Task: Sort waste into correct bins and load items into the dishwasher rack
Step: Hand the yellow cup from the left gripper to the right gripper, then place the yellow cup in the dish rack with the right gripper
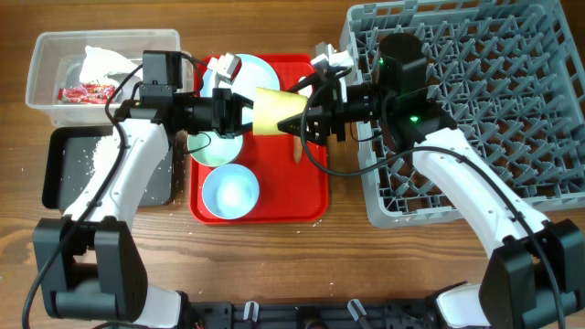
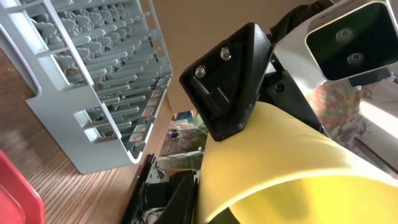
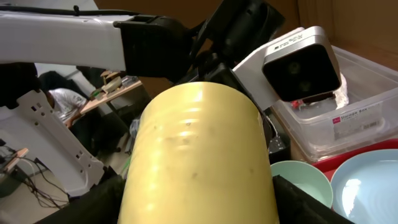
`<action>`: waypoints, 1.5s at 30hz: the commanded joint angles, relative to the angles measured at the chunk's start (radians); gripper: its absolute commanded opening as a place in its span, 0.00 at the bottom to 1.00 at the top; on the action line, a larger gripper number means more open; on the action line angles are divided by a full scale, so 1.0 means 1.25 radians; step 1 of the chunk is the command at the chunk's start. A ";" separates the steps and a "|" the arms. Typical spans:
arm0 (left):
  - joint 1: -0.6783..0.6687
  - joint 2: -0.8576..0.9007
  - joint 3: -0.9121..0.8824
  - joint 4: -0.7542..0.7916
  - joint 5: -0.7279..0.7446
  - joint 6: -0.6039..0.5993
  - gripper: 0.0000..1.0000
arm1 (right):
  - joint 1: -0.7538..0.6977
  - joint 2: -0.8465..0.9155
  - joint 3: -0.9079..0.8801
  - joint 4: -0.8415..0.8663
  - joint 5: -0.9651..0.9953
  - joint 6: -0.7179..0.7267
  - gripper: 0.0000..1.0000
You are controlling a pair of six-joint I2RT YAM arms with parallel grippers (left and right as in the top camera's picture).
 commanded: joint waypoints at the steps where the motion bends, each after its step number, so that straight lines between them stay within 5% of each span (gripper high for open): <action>1: -0.003 -0.017 0.015 0.007 0.004 0.010 0.04 | 0.022 0.008 0.013 0.002 -0.055 -0.014 0.80; 5: -0.002 -0.017 0.015 0.014 0.004 0.010 0.04 | 0.022 0.008 0.013 0.002 -0.055 -0.014 0.78; 10: -0.002 -0.017 0.015 0.016 0.004 0.011 0.05 | 0.022 0.008 0.013 0.002 -0.055 -0.014 0.62; 15: -0.002 -0.017 0.015 0.016 0.001 0.011 0.25 | 0.009 0.008 0.013 0.002 -0.056 -0.017 0.53; 25: 0.035 -0.017 0.015 0.015 -0.002 0.011 0.26 | -0.128 0.008 0.013 -0.052 -0.096 -0.018 0.47; 30: 0.038 -0.017 0.015 0.015 -0.062 0.011 0.27 | -0.192 0.005 0.013 -0.210 0.125 -0.011 0.46; 39: 0.034 -0.017 0.015 -0.005 -0.441 0.011 0.26 | -0.194 -0.204 0.018 -0.490 0.588 0.017 0.50; 45: 0.034 -0.017 0.015 -0.068 -0.636 0.022 0.22 | -0.194 -0.267 0.019 -0.844 0.843 0.099 0.50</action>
